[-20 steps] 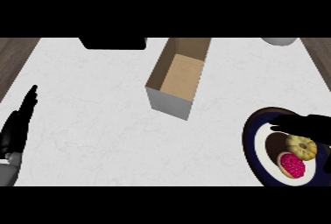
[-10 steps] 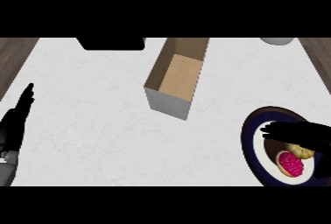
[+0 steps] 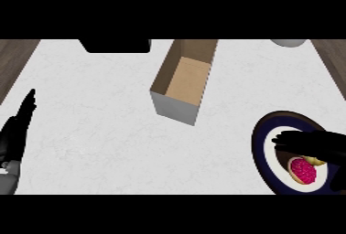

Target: Pick the cupcake from the plate and place it in the cardboard box

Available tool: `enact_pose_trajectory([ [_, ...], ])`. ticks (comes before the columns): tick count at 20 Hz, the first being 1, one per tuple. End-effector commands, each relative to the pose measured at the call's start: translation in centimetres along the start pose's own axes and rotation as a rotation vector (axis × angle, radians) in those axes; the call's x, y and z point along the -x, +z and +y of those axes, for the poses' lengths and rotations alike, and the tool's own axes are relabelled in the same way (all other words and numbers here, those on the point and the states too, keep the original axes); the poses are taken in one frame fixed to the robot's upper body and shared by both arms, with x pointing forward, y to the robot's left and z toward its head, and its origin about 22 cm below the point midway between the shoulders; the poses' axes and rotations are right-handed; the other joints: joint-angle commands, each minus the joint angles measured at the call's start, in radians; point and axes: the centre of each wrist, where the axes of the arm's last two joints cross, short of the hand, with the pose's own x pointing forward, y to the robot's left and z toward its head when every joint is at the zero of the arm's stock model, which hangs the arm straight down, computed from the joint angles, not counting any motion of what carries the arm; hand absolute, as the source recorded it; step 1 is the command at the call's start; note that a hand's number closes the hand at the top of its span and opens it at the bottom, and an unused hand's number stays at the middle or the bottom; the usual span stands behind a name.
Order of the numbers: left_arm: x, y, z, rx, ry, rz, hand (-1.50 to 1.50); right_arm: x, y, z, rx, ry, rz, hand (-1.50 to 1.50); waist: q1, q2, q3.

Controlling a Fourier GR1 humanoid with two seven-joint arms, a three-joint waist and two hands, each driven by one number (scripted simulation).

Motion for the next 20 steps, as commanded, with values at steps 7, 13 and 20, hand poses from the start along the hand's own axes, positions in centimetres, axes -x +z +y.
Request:
enact_pose_trajectory([
  [7,0.6,0.4,-0.7,-0.014,-0.005,-0.009,0.0,-1.7,-0.2,2.1,-0.114,0.001,0.041,-1.5,0.002,0.001,0.0],
  [13,-0.3,-0.8,-0.9,0.006,-0.012,-0.016,0.0,-1.1,-2.9,4.0,-0.127,0.004,0.072,-1.5,0.003,0.003,0.0],
  [20,0.1,-0.1,-0.2,0.01,0.004,0.001,0.0,-1.3,-3.1,4.8,0.139,0.118,0.056,1.5,-0.001,0.001,0.0],
])
